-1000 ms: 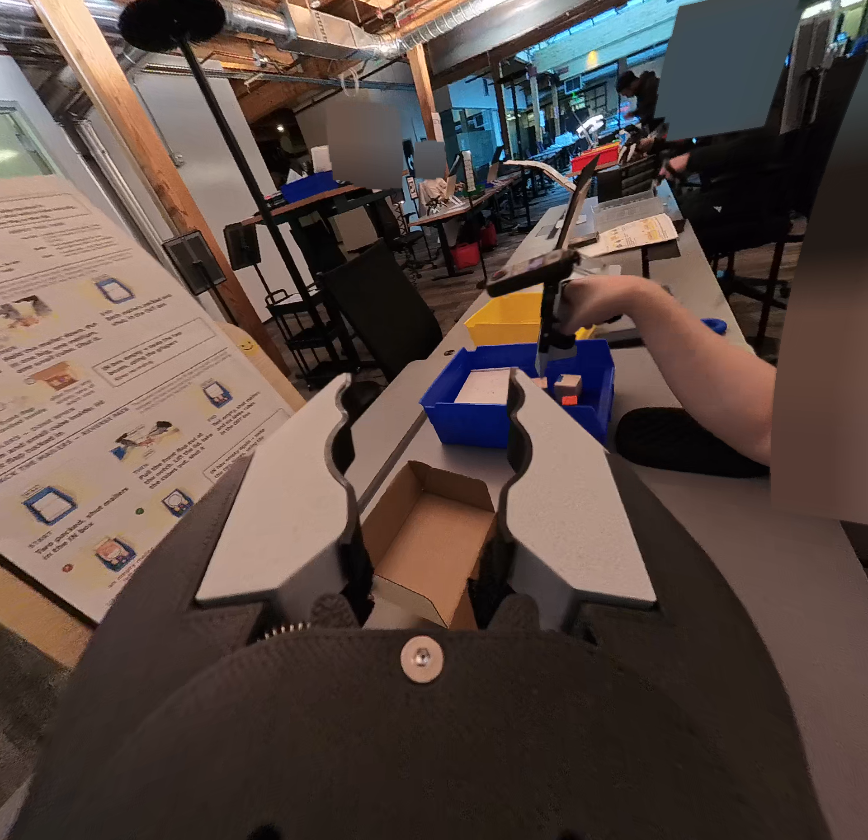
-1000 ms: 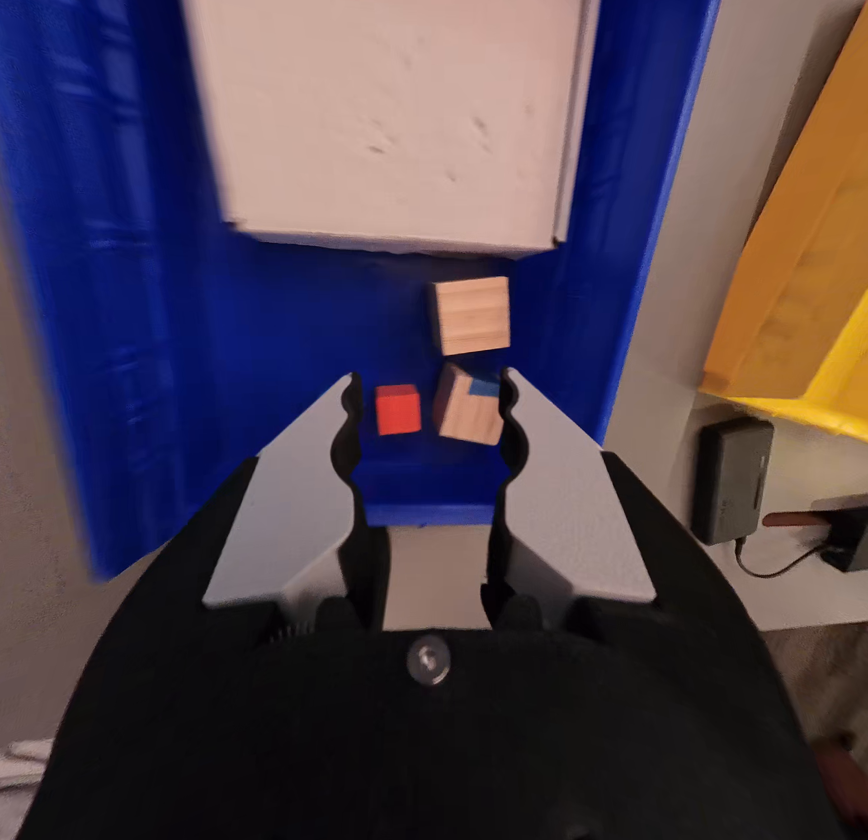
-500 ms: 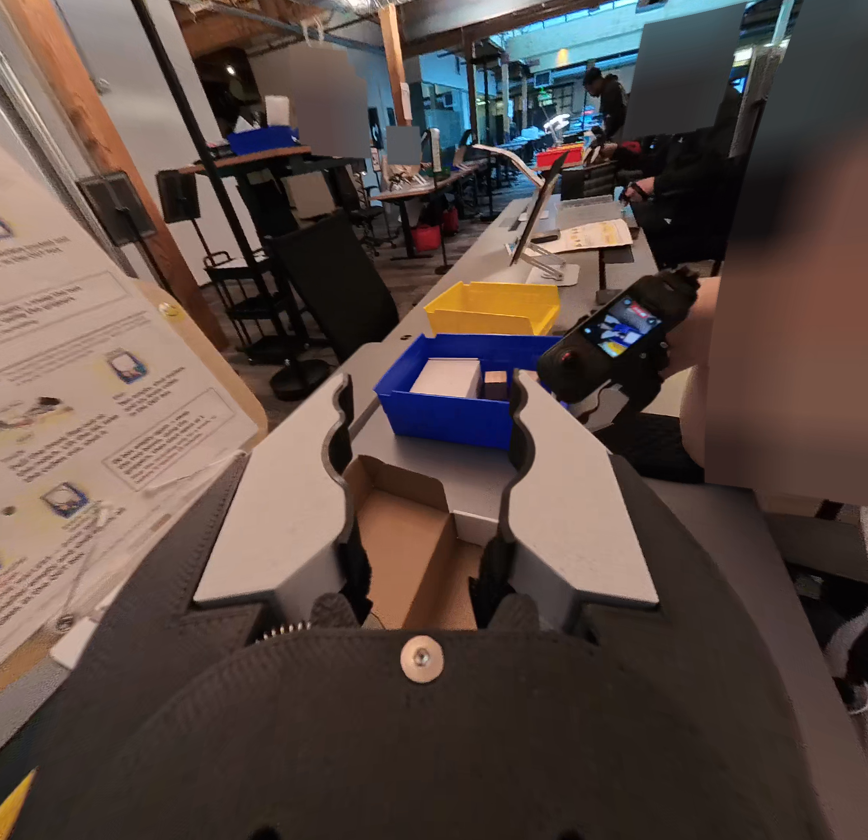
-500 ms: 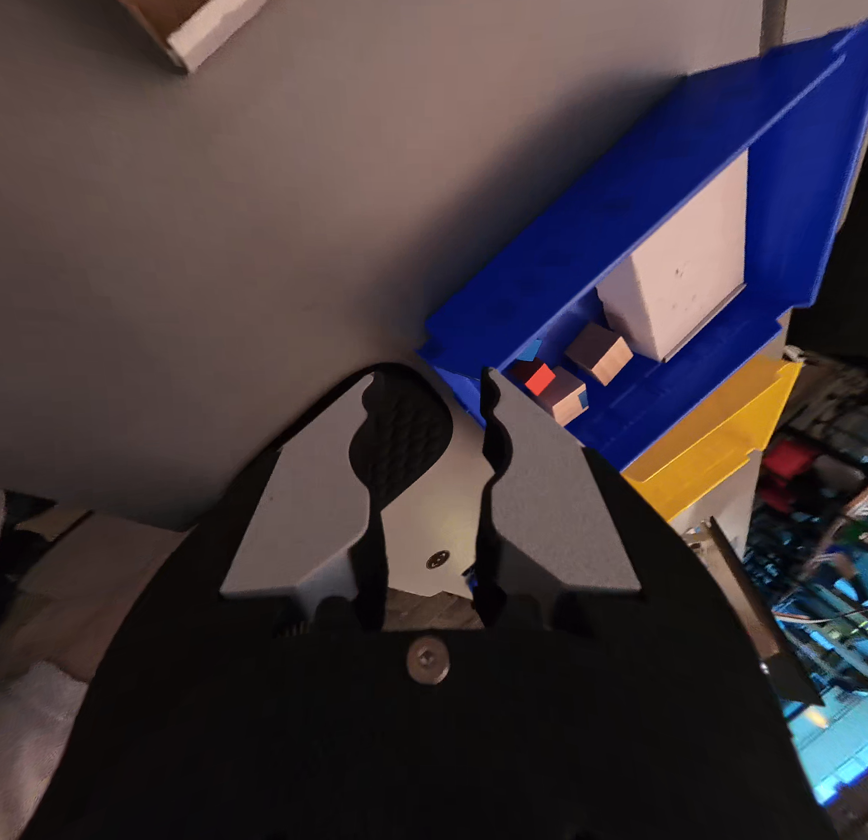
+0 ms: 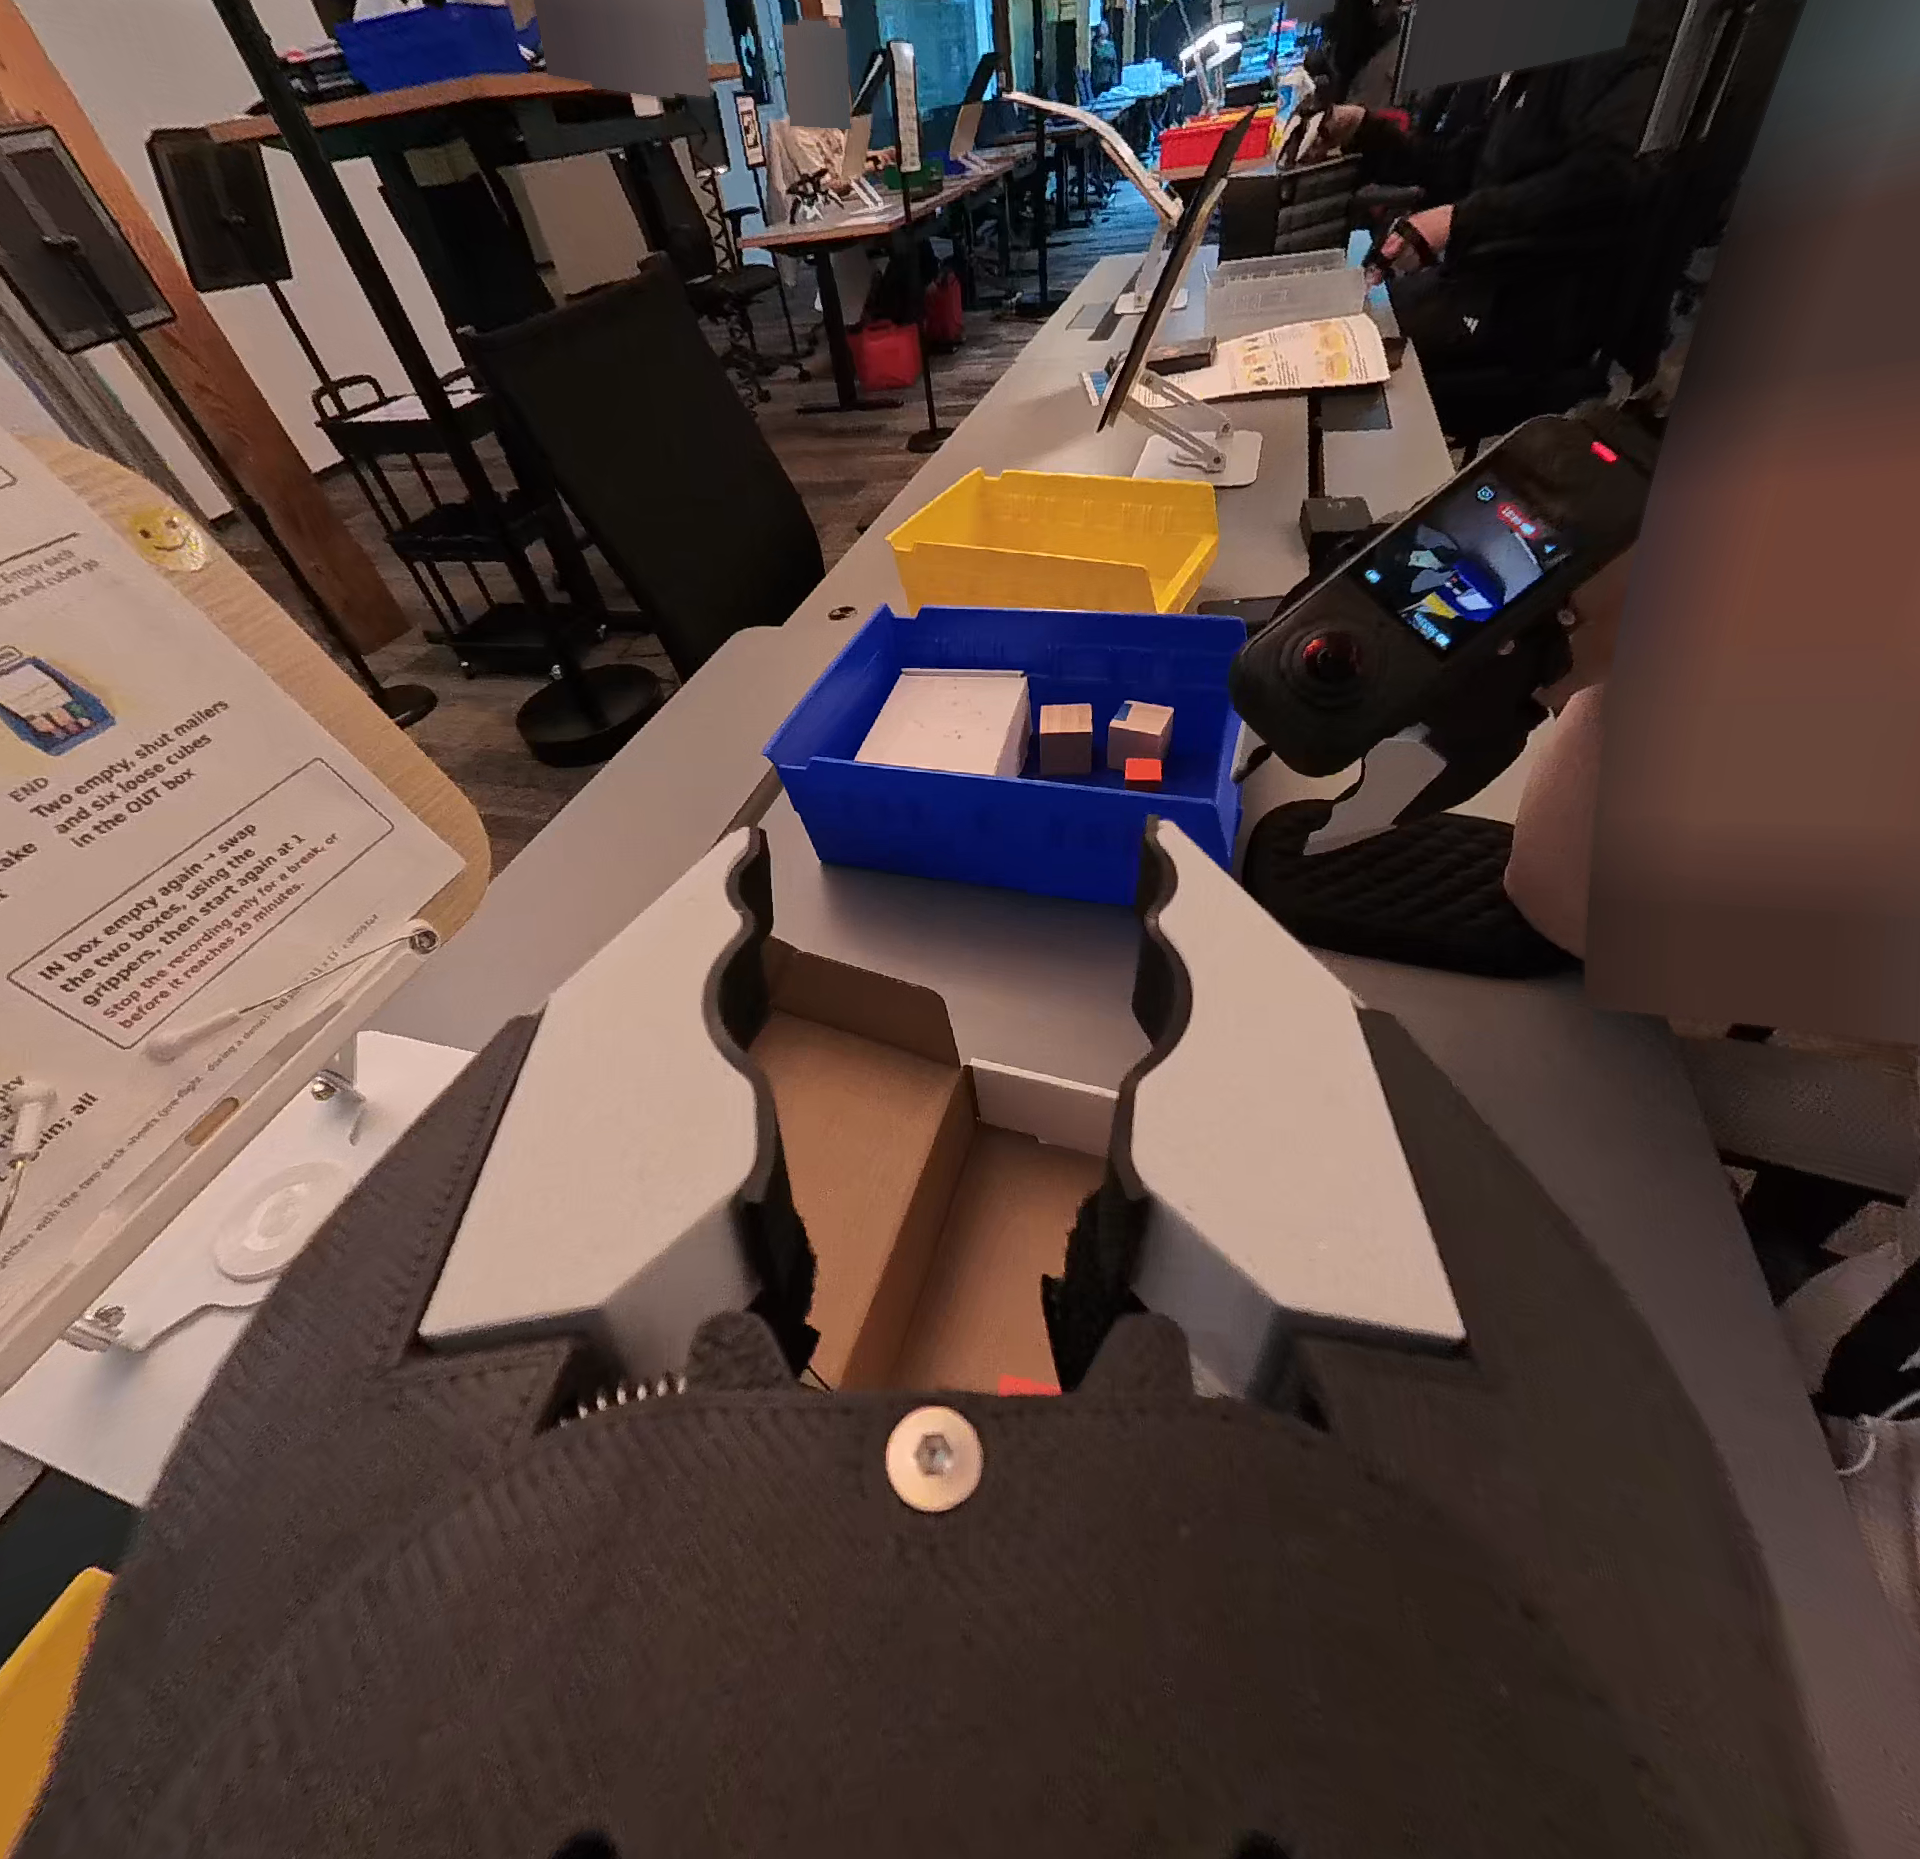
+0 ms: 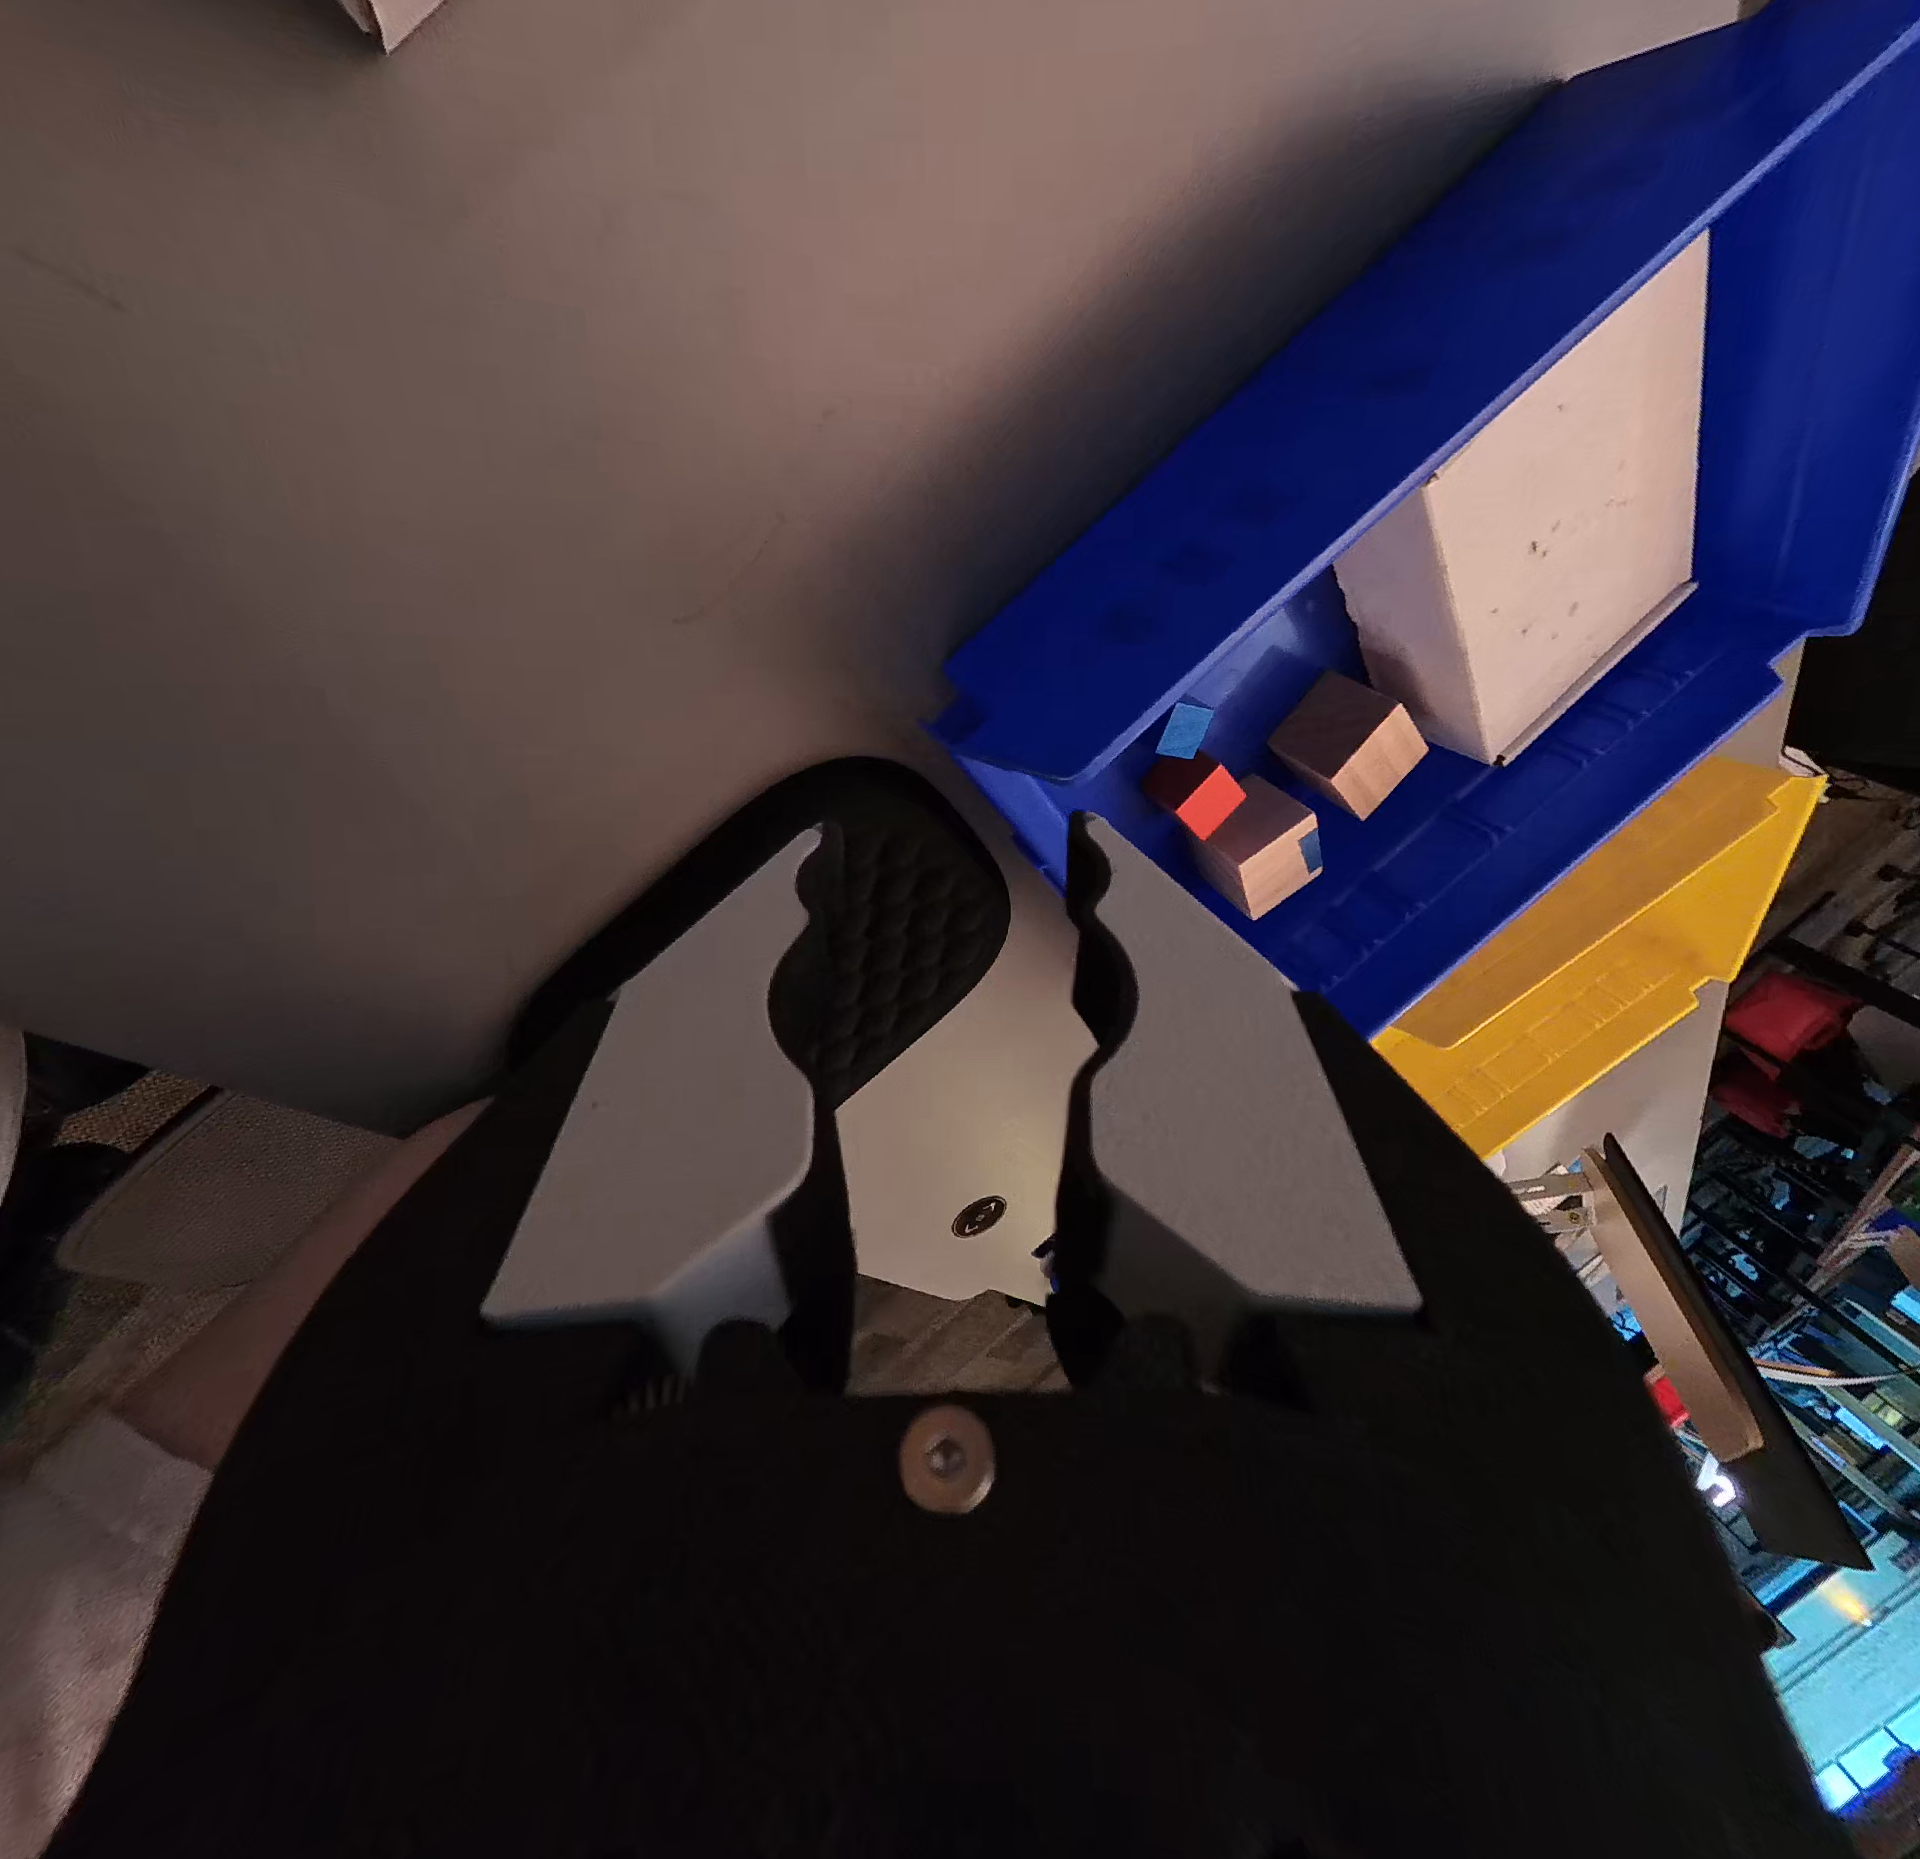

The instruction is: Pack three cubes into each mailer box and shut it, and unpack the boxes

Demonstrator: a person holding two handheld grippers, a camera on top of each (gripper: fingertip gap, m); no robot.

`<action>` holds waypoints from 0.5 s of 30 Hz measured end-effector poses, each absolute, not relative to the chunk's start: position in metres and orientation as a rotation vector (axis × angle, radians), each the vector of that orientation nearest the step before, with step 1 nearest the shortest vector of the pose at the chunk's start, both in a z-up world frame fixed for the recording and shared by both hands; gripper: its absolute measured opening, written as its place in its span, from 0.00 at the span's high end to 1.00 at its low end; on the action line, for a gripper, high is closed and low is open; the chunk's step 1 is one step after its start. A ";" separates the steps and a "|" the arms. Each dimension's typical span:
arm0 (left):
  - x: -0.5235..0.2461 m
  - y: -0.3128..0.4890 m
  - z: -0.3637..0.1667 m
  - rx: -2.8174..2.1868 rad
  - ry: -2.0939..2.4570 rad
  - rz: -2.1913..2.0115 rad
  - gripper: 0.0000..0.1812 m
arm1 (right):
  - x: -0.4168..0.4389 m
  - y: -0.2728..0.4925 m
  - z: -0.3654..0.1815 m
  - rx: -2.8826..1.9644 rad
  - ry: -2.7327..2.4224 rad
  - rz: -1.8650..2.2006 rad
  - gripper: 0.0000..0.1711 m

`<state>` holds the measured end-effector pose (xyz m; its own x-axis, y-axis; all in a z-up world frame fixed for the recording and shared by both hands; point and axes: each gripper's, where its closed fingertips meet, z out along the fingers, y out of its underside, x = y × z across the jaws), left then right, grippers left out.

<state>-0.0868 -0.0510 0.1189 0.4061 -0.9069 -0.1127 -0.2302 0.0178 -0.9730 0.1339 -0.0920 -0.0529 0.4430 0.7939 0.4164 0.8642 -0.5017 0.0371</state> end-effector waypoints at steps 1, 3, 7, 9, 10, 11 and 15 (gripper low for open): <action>-0.087 -0.052 0.119 -1.488 1.069 -0.721 0.62 | 0.134 -0.093 -0.052 -2.510 -1.454 -0.574 0.75; -0.086 -0.055 0.121 -1.480 1.075 -0.722 0.62 | 0.137 -0.094 -0.051 -2.513 -1.442 -0.579 0.75; -0.088 -0.057 0.123 -1.473 1.080 -0.711 0.62 | 0.141 -0.096 -0.048 -2.511 -1.415 -0.588 0.75; -0.090 -0.057 0.124 -1.470 1.079 -0.709 0.61 | 0.141 -0.096 -0.047 -2.512 -1.402 -0.587 0.75; -0.091 -0.058 0.125 -1.468 1.078 -0.709 0.61 | 0.140 -0.096 -0.048 -2.516 -1.403 -0.589 0.75; -0.092 -0.058 0.126 -1.464 1.075 -0.707 0.61 | 0.139 -0.097 -0.050 -2.524 -1.411 -0.585 0.76; -0.099 -0.060 0.133 -1.442 1.049 -0.720 0.61 | 0.132 -0.100 -0.056 -2.525 -1.462 -0.596 0.78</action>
